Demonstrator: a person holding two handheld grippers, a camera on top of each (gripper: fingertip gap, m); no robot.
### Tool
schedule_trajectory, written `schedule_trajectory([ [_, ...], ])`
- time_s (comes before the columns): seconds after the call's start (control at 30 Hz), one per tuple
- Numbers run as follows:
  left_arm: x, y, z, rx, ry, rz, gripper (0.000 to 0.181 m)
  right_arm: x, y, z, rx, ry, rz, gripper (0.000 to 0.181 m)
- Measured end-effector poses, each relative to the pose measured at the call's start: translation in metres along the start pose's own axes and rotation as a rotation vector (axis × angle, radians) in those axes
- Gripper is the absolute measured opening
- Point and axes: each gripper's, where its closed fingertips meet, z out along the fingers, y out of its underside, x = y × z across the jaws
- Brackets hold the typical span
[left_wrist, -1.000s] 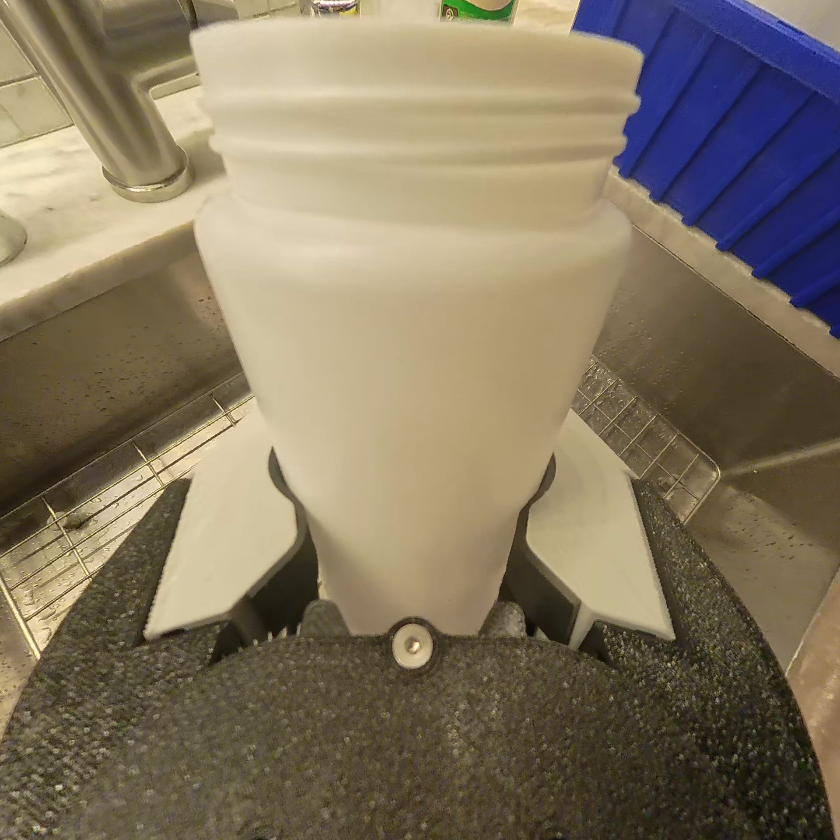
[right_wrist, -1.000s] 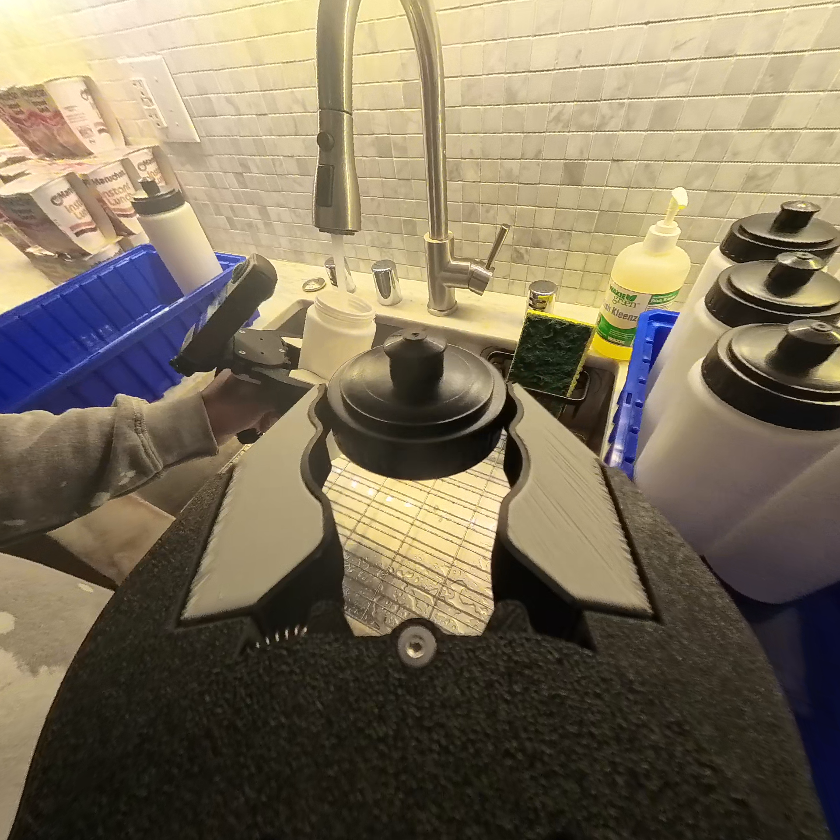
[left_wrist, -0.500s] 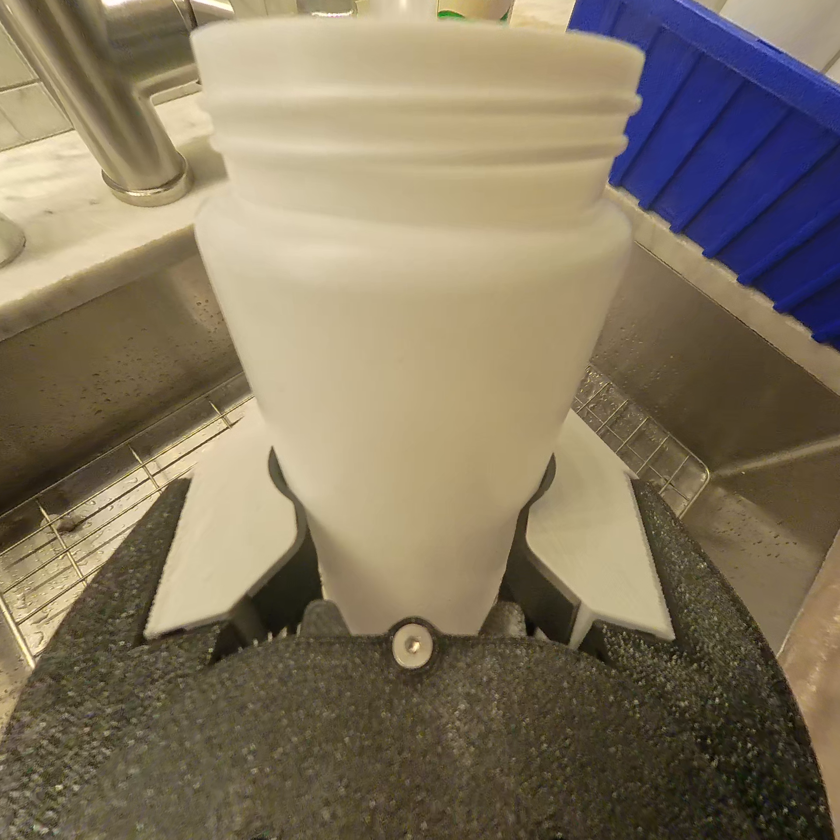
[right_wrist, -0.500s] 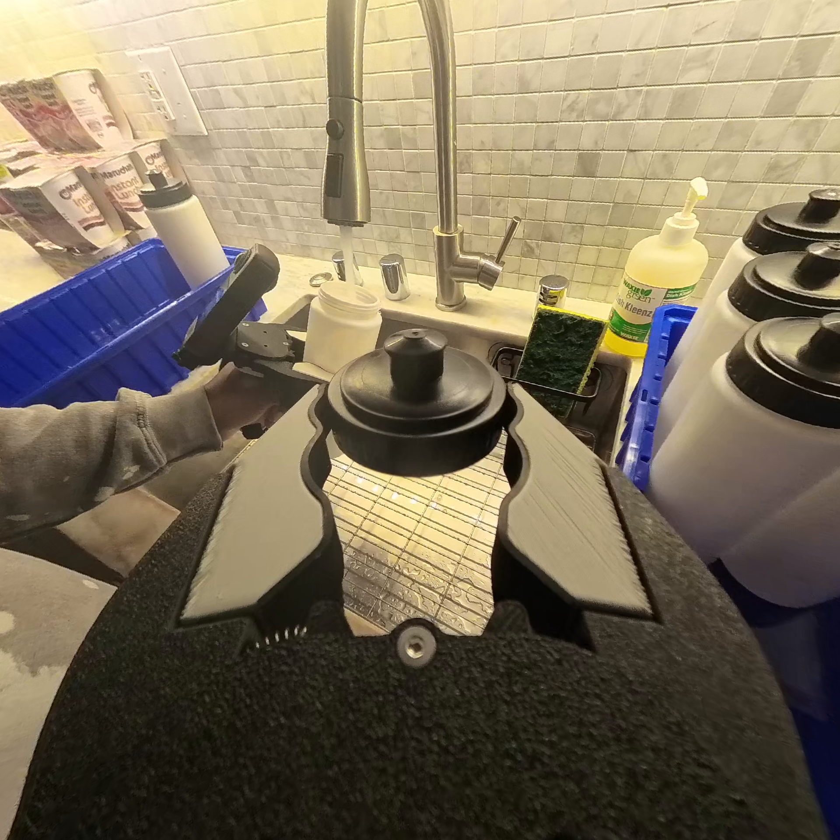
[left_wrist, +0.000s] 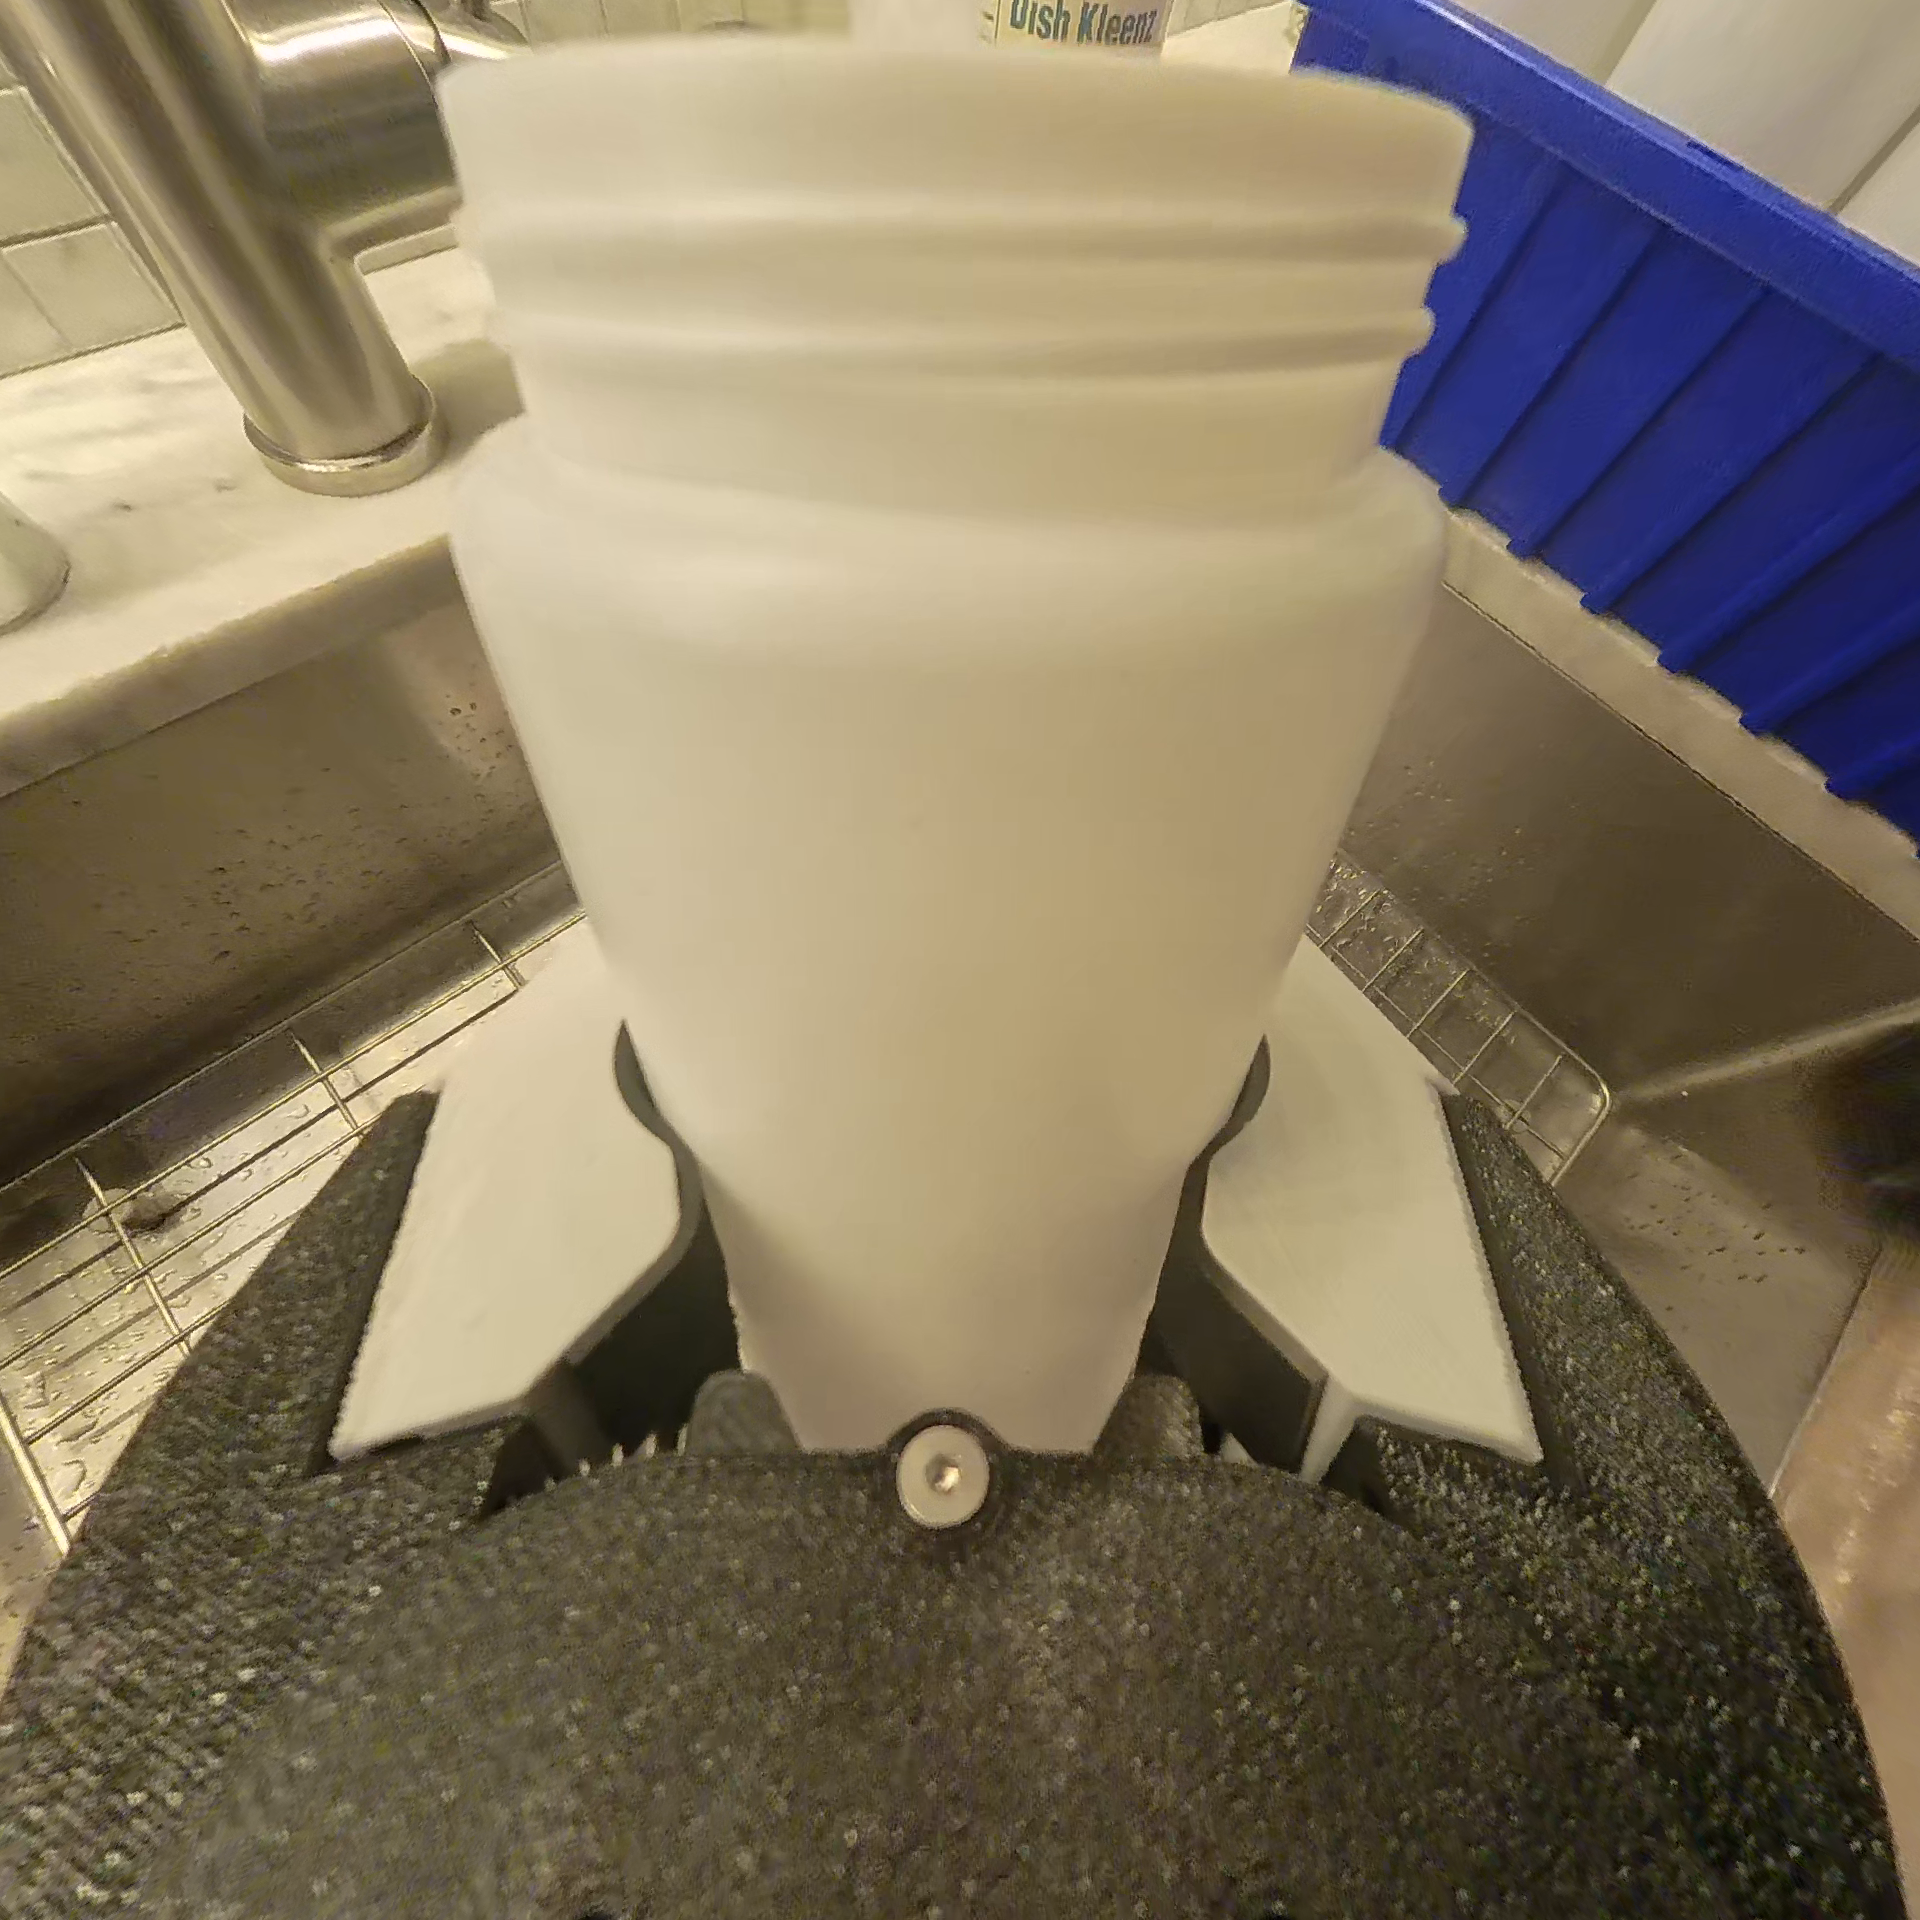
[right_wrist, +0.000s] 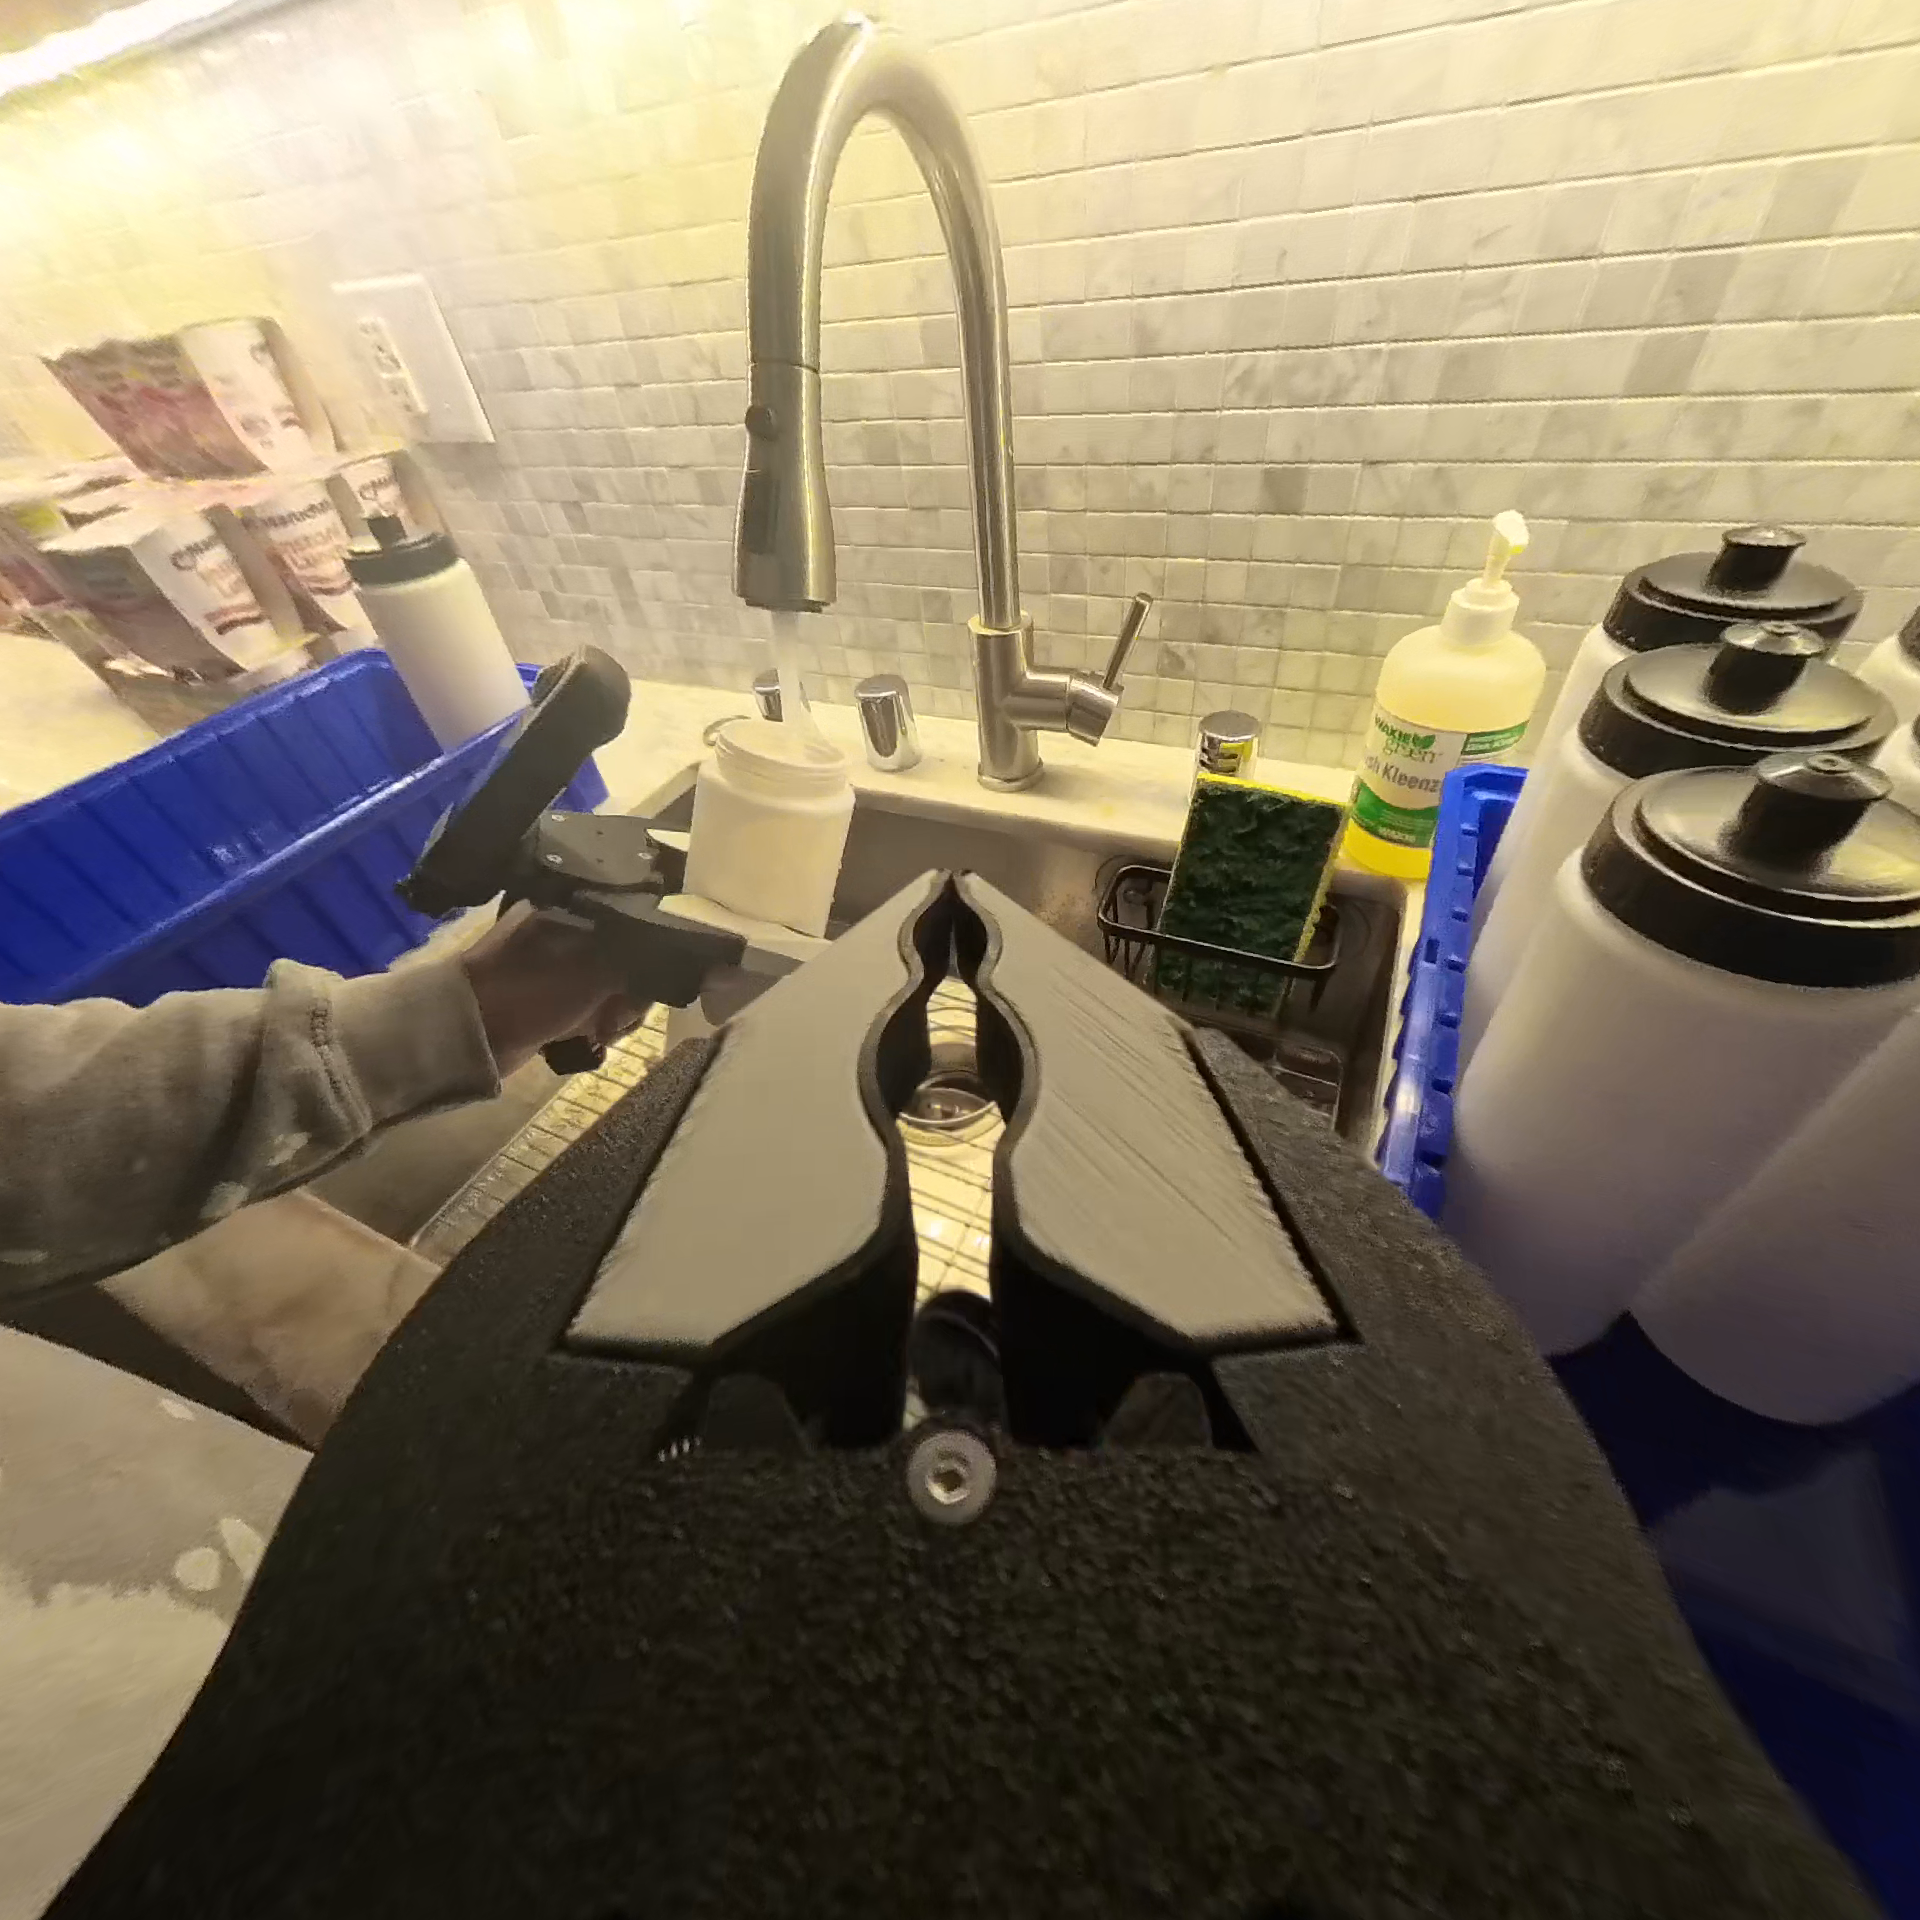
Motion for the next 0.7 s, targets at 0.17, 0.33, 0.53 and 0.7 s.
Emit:
schedule_trajectory([
  [0.17,-0.002,0.003,-0.002,-0.005,-0.008,0.005,0.104,0.005,0.000,-0.003,-0.013,0.011,-0.017,0.000],
  [0.33,-0.004,0.004,-0.003,-0.005,-0.011,0.010,0.104,0.006,0.003,0.002,-0.027,0.003,-0.008,0.000],
  [0.53,-0.008,0.003,-0.005,0.001,-0.019,0.011,0.104,0.001,0.014,0.013,-0.055,-0.029,0.005,0.000],
  [0.7,-0.007,0.001,-0.007,0.006,-0.020,0.016,0.104,0.001,0.018,0.018,-0.063,-0.049,0.017,0.000],
])
